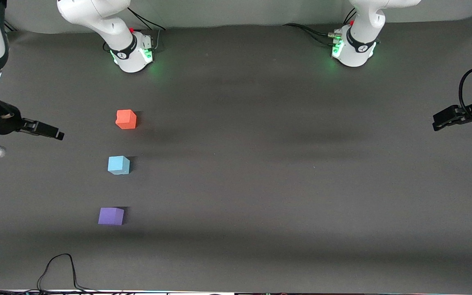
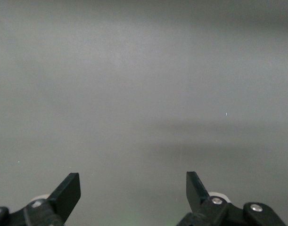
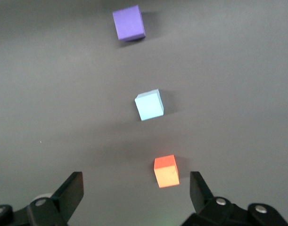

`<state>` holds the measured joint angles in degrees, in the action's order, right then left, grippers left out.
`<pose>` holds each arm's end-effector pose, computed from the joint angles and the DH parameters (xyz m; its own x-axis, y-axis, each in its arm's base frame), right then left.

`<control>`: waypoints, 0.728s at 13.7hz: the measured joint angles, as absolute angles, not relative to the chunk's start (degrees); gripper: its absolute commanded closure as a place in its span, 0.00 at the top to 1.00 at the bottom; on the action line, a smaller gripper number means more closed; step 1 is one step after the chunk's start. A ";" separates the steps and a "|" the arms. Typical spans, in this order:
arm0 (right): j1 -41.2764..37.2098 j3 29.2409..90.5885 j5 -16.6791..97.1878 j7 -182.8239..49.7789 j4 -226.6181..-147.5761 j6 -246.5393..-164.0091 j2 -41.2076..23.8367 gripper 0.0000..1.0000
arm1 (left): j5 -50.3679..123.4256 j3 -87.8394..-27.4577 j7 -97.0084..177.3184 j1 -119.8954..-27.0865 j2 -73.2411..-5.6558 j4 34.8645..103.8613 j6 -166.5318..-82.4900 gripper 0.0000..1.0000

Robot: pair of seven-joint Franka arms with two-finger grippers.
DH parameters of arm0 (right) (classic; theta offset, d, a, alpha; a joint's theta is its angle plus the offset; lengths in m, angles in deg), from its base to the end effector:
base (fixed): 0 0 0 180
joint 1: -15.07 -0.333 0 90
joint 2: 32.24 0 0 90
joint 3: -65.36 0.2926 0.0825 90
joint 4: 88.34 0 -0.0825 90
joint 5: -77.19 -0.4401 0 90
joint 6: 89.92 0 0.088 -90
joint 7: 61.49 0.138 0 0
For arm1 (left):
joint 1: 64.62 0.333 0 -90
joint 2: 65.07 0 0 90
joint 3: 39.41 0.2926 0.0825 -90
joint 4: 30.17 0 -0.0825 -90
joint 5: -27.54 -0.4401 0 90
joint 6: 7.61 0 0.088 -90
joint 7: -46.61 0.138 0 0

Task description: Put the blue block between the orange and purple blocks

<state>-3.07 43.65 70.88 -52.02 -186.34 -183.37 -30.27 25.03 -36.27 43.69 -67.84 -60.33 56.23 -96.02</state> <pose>0.6116 -0.0215 0.4826 0.9646 -0.2320 -0.1256 -0.2425 -0.9672 -0.0760 0.6294 0.0042 0.5497 0.9977 0.0507 -0.0450 0.0484 -0.9975 -0.0507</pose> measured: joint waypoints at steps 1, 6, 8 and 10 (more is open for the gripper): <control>-0.83 46.74 71.96 -50.66 -187.84 -183.35 -31.66 1.00 | 25.03 -36.27 43.69 -67.84 -60.33 56.23 -96.01 1.00; 4.24 53.13 73.42 -47.73 -194.02 -183.31 -39.35 1.00 | 25.03 -36.27 43.69 -67.84 -60.32 56.23 -96.01 1.00; 5.08 53.14 73.45 -47.73 -195.74 -183.39 -42.54 1.00 | 25.03 -36.27 43.69 -67.84 -60.32 56.22 -96.01 1.00; 5.68 54.42 73.66 -47.73 -196.44 -183.73 -44.28 1.00 | 25.03 -36.28 43.69 -67.84 -60.32 56.21 -96.01 1.00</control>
<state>5.68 54.42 73.66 -47.73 -196.44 -183.73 -44.28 25.03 -36.28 43.69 -67.84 -60.32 56.21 -96.01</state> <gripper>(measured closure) 0.000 0.000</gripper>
